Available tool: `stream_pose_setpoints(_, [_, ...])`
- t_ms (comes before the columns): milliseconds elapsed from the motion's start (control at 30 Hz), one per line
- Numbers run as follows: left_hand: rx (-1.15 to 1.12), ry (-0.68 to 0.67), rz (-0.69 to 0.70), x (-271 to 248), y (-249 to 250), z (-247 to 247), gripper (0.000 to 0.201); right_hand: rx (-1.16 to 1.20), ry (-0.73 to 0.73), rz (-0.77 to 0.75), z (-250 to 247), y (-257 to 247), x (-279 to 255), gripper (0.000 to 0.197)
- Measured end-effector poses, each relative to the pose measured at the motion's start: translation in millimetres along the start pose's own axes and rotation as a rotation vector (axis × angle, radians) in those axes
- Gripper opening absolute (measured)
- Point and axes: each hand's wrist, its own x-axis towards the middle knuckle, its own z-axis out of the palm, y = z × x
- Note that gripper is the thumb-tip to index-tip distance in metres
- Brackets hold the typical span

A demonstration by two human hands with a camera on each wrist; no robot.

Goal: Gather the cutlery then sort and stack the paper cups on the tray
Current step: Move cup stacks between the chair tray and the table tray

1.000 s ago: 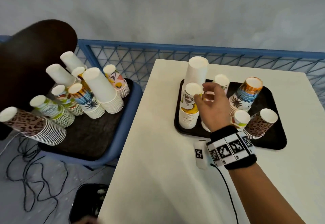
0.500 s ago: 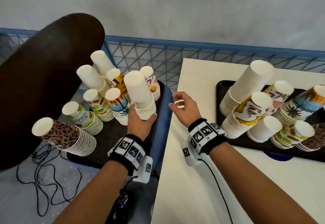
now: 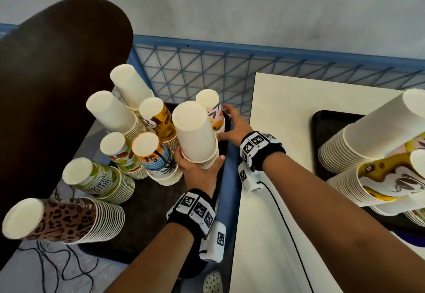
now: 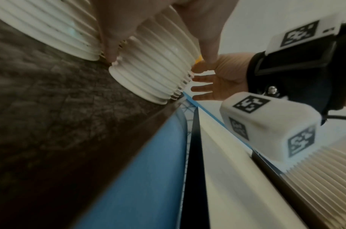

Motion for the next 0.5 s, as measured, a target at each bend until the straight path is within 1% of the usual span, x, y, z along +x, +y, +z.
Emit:
stream_pose_setpoints(100, [-0.143,0.007,-0.051,10,-4,5,0.113,0.053,-0.054,0.006,8,3,22,0.110])
stream_pose_setpoints(167, [-0.127,0.010,-0.047,11,-3,4,0.107,0.046,-0.092,-0.008,9,5,31,0.116])
stream_pose_setpoints(200, [-0.113,0.012,-0.049,12,-4,4,0.106,0.044,-0.115,-0.001,9,7,35,0.114])
stream_pose_setpoints(267, [-0.060,0.007,-0.068,10,-2,2,0.104,0.034,-0.164,0.036,8,8,39,0.099])
stream_pose_setpoints(333, [-0.097,0.022,-0.066,9,2,2,0.100,0.005,-0.161,0.072,8,10,42,0.085])
stream_pose_setpoints(400, [-0.136,0.025,-0.072,8,9,3,0.097,0.003,-0.132,0.073,8,11,42,0.083])
stream_pose_setpoints(500, [-0.139,0.011,-0.056,5,14,-1,0.095,0.070,-0.089,0.065,10,11,40,0.083])
